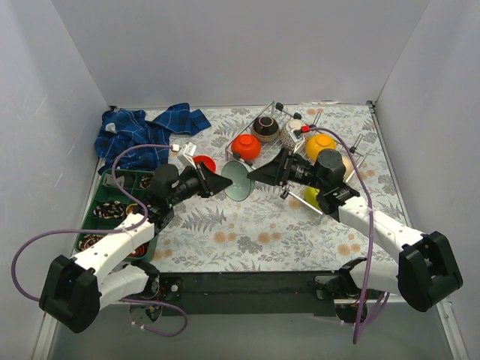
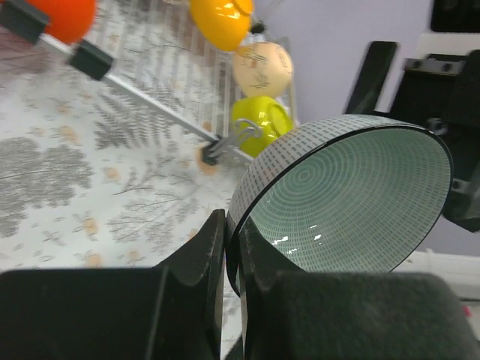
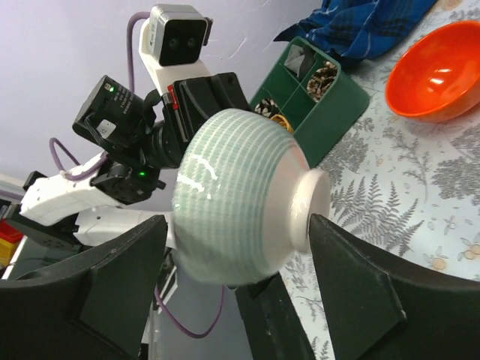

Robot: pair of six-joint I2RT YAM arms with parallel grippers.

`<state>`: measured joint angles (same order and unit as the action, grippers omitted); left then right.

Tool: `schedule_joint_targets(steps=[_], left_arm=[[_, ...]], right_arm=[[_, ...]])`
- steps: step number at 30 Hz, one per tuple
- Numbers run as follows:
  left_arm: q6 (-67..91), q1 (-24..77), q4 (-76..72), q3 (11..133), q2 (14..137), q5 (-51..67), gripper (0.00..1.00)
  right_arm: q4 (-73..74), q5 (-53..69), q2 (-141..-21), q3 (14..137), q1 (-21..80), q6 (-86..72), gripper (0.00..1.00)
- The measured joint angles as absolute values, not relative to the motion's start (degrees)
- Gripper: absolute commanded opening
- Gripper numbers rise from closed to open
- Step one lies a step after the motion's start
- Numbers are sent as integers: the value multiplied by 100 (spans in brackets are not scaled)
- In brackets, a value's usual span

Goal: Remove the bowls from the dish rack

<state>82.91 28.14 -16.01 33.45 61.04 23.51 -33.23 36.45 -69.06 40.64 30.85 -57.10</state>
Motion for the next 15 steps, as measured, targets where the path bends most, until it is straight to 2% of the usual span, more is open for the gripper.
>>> schedule_joint_targets(steps=[2,7,15], left_arm=[[8117,2812,-1155,3398,5937,2104,0],[7719,2703,246,3774,5881,1260,0],[7363,2698,2388,4705,6265,255,0]], right_arm=[[-3306,3667,-6807,3990,2978,-5616,93],[-2781,3612,-6549,3992,2569,-5057,95],[-69,2576,-6543,4880,2515,-3129,95]])
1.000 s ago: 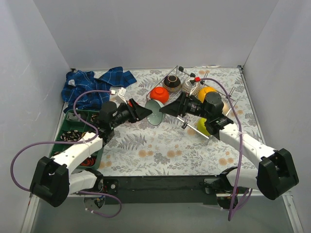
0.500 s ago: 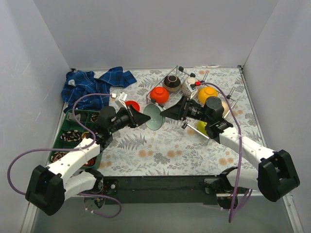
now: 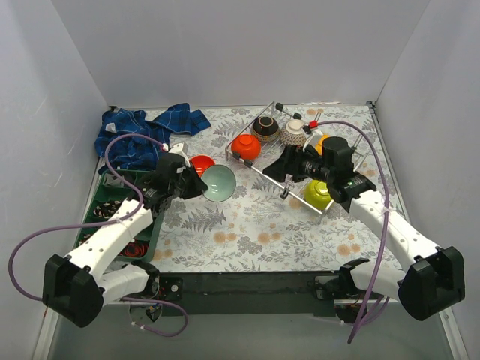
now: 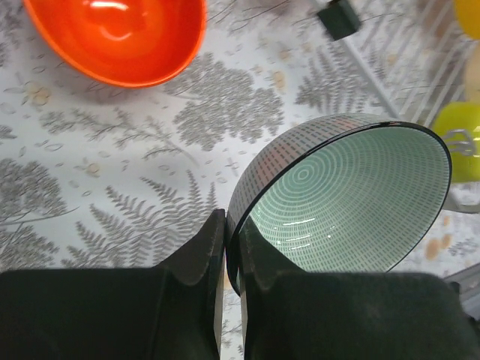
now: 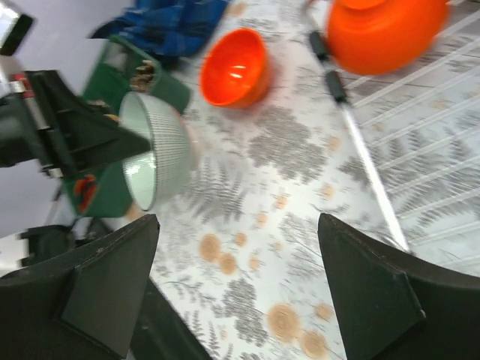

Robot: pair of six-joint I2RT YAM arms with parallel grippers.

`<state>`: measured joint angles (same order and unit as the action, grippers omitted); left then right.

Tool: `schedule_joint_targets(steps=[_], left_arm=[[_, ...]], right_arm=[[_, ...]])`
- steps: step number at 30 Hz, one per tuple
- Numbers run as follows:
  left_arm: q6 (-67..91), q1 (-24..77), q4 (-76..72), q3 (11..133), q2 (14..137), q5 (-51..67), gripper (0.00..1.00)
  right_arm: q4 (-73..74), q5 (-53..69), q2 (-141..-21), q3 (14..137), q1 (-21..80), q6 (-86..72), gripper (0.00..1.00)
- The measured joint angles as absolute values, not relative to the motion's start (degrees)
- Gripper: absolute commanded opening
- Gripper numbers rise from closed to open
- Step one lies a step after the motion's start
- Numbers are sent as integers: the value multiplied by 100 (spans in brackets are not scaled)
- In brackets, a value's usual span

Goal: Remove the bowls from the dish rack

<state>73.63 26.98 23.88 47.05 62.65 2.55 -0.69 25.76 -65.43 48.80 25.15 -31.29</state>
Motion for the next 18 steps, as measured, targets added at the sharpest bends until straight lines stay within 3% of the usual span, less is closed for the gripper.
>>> schedule_joint_targets(steps=[7,18], left_arm=[[7133,2696,3354,4969,7054,-110,0],[6912,2696,3634,4987,8101,-471,0]], right_arm=[[1643,1249,-6591,5402,2515,-1949,95],[2543,228,-6606,5413,2515,-1160,95]])
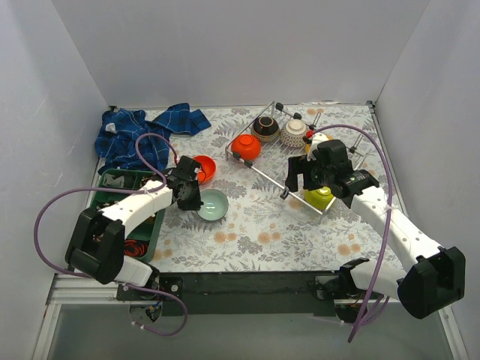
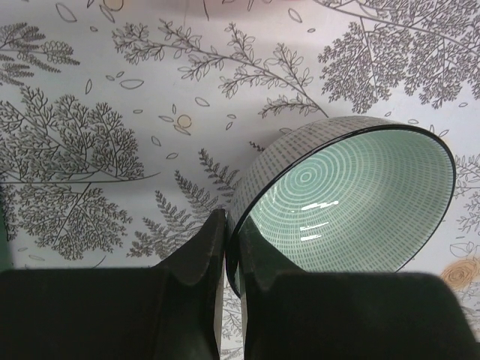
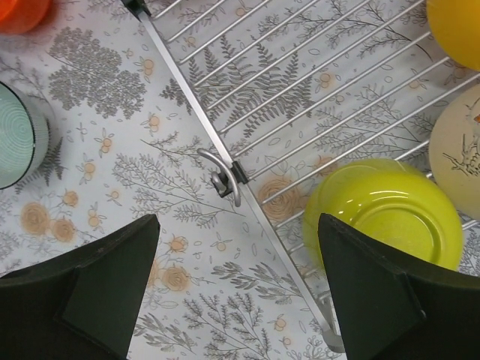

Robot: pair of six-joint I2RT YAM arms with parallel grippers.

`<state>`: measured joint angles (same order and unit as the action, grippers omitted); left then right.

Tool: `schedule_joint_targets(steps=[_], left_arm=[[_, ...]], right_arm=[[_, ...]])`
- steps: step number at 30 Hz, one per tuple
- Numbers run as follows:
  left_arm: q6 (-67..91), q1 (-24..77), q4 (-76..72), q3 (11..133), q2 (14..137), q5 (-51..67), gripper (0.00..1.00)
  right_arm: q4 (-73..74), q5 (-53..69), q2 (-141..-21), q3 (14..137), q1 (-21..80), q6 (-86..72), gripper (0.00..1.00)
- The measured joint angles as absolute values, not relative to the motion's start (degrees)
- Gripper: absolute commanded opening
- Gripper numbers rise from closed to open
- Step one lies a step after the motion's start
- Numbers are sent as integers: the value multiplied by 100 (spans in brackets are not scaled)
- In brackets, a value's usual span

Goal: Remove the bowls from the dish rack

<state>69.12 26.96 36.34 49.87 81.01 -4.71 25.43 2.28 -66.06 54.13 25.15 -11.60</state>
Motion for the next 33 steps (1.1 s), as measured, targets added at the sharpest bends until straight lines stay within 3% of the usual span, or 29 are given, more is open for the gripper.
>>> schedule_joint_targets(steps=[5,13,22,23,33], left_arm=[[6875,2692,3404,4993,8219,-473,3],[6851,2694,3168,4993,8206,-530,50],[6971,2692,3321,5000,7352,-534,88],[6991,2692,3343,5000,7196,-532,96],[7185,2692,3894,5242,5922,-537,98]], right_arm=[[2689,-99,-6646,5426,2515,-906,95],[2731,-454,-6952,5649,2515,-539,95],[2729,-1293,-7546,6285,2515,119,95],[2727,-1446,-7655,6377,2515,233,95],[2502,-2895,-9008,6960,2512,1435,96]])
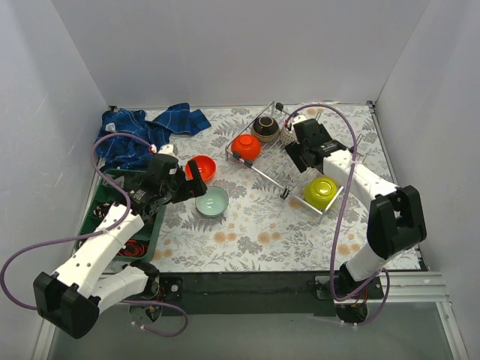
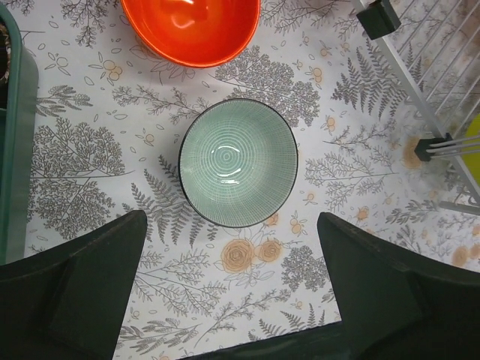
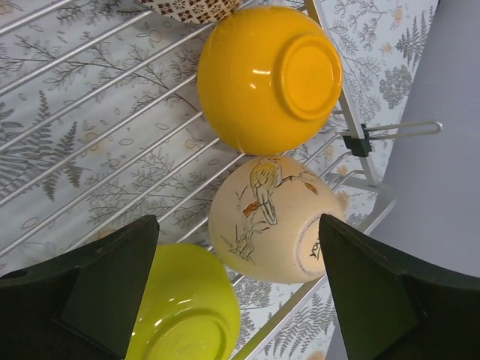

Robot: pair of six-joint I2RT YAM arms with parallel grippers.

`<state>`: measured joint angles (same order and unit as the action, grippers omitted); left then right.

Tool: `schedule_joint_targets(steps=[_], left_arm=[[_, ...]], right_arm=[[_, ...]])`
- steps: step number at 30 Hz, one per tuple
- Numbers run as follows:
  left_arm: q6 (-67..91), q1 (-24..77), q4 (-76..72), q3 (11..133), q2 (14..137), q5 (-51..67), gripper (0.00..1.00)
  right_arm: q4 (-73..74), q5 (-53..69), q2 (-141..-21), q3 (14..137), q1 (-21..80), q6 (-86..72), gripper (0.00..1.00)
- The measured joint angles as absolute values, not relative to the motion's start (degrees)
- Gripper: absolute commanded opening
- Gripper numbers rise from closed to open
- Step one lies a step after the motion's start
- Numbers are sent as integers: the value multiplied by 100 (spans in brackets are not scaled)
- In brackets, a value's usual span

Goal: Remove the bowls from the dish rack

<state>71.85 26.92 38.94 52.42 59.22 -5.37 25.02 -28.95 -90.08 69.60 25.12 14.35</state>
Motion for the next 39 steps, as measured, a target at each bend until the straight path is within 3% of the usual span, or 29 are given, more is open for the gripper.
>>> schedule_joint_targets(steps=[10,39], left_arm=[[7450,2692,4145,5242,5172,-539,98],[7596,2692,4484,5242,5046,-554,98]], right_arm=[[1745,-3398,-9835,7229,2512,2383,96],[-351,-4816,-11343,7129,2532,3385,95]])
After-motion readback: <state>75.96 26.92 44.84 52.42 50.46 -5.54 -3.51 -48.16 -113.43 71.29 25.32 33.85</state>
